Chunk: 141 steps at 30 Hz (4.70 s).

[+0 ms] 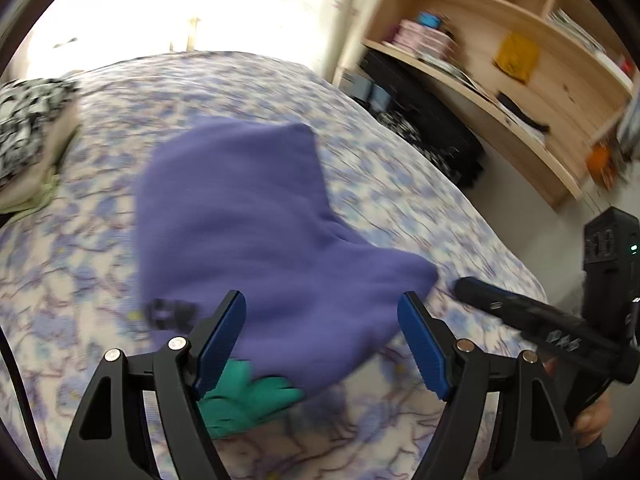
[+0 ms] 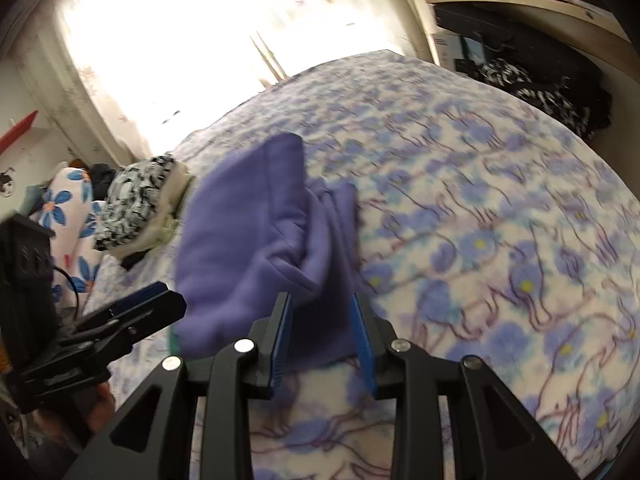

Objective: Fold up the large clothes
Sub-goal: 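Fold the lifted half over the other half with both tools and release, then press and square the folded hoodie bundle with both open tools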

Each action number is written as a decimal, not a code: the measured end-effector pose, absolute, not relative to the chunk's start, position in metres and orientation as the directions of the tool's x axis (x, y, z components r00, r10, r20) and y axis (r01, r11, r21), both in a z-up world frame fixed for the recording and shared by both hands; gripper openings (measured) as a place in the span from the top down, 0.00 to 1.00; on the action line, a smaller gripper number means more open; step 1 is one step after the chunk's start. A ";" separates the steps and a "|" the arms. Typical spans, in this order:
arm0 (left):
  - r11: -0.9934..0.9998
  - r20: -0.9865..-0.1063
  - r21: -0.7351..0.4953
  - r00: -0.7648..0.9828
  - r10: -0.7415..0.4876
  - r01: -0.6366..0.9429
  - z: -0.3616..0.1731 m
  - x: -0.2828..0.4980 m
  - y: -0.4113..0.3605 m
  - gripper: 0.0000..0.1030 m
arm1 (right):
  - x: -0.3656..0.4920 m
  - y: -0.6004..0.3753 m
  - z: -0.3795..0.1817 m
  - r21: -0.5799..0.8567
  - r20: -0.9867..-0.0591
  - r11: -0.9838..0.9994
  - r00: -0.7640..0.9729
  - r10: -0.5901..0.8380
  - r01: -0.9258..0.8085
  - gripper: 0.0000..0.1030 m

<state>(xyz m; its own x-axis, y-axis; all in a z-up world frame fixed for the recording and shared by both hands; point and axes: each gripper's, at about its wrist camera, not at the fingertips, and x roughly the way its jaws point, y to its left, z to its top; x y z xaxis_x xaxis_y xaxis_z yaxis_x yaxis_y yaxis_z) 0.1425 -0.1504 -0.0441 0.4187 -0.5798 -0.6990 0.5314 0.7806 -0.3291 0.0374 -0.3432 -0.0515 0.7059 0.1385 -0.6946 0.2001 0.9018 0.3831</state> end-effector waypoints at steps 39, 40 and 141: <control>0.884 -0.819 -0.223 0.413 -0.398 0.411 -0.094 0.190 -0.117 0.25 | 0.076 -0.350 -0.090 0.360 -0.788 0.928 0.564 0.247 0.097 0.89; 0.881 -0.820 -0.221 0.410 -0.400 0.417 -0.097 0.187 -0.120 0.25 | 0.077 -0.350 -0.102 0.359 -0.802 0.926 0.547 0.241 0.117 0.89; 0.905 -0.878 -0.161 0.362 -0.314 0.393 -0.058 0.264 -0.113 0.19 | 0.179 -0.329 -0.114 0.158 -0.907 0.978 0.412 0.089 0.137 0.82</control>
<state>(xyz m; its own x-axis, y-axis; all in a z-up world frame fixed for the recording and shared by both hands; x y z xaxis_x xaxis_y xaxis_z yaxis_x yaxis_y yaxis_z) 0.2637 -0.1131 -0.0576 0.3616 -0.3137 -0.8780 0.3934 0.9051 -0.1614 0.1788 -0.3285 -0.1139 0.4123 0.0886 -0.9067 0.1367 0.9780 0.1578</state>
